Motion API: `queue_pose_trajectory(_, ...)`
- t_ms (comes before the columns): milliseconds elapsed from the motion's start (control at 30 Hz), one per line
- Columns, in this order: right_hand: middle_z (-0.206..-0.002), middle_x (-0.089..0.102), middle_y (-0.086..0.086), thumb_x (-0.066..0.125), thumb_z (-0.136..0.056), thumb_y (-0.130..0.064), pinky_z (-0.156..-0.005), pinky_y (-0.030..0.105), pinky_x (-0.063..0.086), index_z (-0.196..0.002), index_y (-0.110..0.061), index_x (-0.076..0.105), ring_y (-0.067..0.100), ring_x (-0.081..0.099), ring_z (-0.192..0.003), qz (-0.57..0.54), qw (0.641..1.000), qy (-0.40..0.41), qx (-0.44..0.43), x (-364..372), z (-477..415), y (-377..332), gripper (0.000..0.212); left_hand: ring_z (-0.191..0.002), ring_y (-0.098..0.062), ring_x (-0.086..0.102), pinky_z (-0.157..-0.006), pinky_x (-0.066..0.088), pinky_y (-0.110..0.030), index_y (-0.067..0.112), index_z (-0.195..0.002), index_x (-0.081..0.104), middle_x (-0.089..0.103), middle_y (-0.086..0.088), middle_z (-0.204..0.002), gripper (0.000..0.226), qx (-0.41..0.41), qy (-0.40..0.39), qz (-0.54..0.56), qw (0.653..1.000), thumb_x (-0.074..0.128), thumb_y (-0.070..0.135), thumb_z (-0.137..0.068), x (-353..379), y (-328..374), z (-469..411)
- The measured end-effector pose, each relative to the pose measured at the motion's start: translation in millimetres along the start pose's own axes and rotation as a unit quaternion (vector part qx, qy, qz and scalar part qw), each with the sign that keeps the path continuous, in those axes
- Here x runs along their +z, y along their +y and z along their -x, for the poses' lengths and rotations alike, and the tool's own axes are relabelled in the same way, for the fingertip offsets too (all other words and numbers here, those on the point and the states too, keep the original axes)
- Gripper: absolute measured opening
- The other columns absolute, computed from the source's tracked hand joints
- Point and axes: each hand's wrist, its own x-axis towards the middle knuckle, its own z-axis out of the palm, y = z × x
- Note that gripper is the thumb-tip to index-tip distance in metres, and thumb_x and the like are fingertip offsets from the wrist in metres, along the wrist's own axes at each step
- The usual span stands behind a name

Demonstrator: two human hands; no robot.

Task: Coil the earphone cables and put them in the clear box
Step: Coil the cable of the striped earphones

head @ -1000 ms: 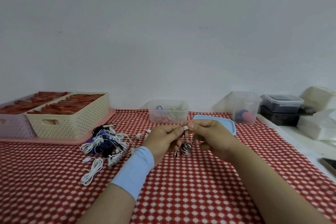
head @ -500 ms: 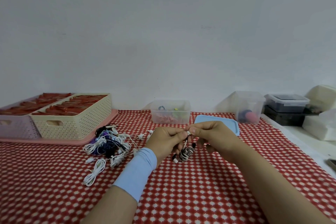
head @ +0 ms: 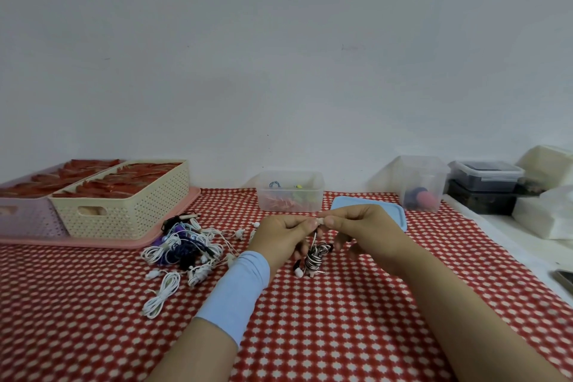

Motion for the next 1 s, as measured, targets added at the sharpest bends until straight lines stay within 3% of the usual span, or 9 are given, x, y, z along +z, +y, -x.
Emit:
queue_pose_trajectory(200, -0.095, 0.075, 0.008, 0.070, -0.089, -0.023, -0.052, 0.023, 0.041, -0.100, -0.013, 0.080, 0.012, 0.059, -0.066, -0.067, 0.993, -0.074, 0.060, -6.2, -0.5, 0.5, 0.018, -0.049, -0.009, 0.051, -0.048, 0.042, -0.019, 0.015, -0.095, 0.078, 0.061, 0.001, -0.055, 0.017, 0.019, -0.056, 0.012, 0.998, 0.064, 0.025, -0.094, -4.5, 3.0, 3.0)
queue_pose_trajectory(333, -0.092, 0.074, 0.006, 0.068, -0.088, -0.022, -0.049, 0.022, 0.040, -0.099, -0.013, 0.080, 0.012, 0.057, -0.064, -0.083, 0.991, -0.080, 0.066, -6.4, -2.1, 1.2, 0.019, -0.049, -0.007, 0.050, -0.047, 0.041, -0.017, 0.009, -0.094, 0.076, 0.063, 0.005, -0.057, 0.019, 0.013, -0.077, 0.045, 0.996, 0.061, 0.020, -0.095, -4.5, 5.7, 5.4)
queue_pose_trajectory(500, -0.091, 0.071, 0.006, 0.070, -0.083, -0.022, -0.045, 0.021, 0.040, -0.101, -0.011, 0.079, 0.013, 0.056, -0.062, -0.132, 0.983, -0.098, 0.084, -8.4, -4.5, 1.6, 0.023, -0.051, -0.010, 0.047, -0.047, 0.039, -0.018, 0.013, -0.088, 0.079, 0.059, -0.005, -0.064, 0.021, -0.024, -0.093, 0.101, 0.990, 0.065, 0.029, -0.090, -2.3, 6.8, 4.4)
queue_pose_trajectory(667, -0.091, 0.072, 0.009, 0.072, -0.080, -0.021, -0.043, 0.020, 0.041, -0.103, -0.009, 0.078, 0.013, 0.058, -0.061, -0.119, 0.983, -0.097, 0.099, -9.6, -4.6, 2.0, 0.027, -0.048, -0.005, 0.048, -0.046, 0.041, -0.016, 0.008, -0.093, 0.074, 0.061, 0.005, -0.056, 0.019, -0.023, -0.102, 0.096, 0.990, 0.061, 0.021, -0.094, -1.9, 8.3, 6.2)
queue_pose_trajectory(1000, -0.086, 0.072, 0.007, 0.070, -0.085, -0.018, -0.040, 0.020, 0.042, -0.109, -0.007, 0.077, 0.010, 0.060, -0.060, -0.097, 0.982, -0.108, 0.121, -10.4, -6.4, 4.8, 0.027, -0.047, -0.006, 0.046, -0.046, 0.040, -0.016, 0.011, -0.087, 0.075, 0.056, 0.004, -0.052, 0.019, -0.033, -0.107, 0.078, 0.991, 0.061, 0.019, -0.095, -0.7, 4.8, 7.9)
